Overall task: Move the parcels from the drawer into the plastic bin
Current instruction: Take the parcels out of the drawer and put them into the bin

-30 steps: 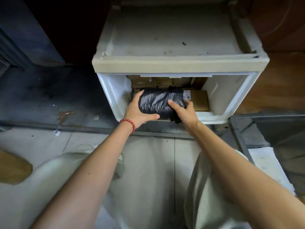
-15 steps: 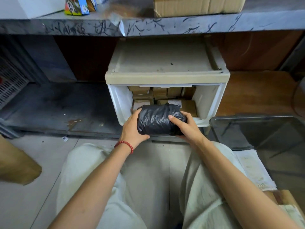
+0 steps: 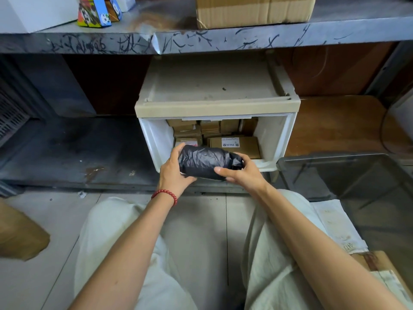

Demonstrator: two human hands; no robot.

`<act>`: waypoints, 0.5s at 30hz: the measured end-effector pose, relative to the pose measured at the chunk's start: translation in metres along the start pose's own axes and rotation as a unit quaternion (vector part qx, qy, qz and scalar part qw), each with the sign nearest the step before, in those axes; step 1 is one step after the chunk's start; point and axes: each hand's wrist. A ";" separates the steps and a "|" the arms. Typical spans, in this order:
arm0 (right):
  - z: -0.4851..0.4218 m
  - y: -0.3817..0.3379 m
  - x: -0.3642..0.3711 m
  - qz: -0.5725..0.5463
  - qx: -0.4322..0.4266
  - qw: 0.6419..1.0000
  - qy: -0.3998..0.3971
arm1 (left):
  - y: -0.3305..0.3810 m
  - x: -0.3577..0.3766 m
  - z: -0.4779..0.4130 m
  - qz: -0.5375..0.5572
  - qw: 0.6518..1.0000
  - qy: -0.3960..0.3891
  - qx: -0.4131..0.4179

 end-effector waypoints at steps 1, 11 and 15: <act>0.000 0.001 -0.001 0.029 -0.019 0.999 -0.008 | -0.001 0.000 0.000 0.003 1.000 0.000 0.001; -0.005 0.002 -0.003 0.161 -0.068 0.985 0.004 | -0.004 0.004 -0.007 -0.001 0.997 -0.034 -0.071; -0.003 0.000 -0.001 0.136 -0.065 0.988 0.024 | -0.002 0.001 -0.008 0.073 0.990 -0.043 -0.111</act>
Point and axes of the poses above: each hand's wrist, its own z-axis away from the middle knuckle, its own x-axis out of the palm, y = z × x, and after that the axes turned 6 degrees about -x, right-handed
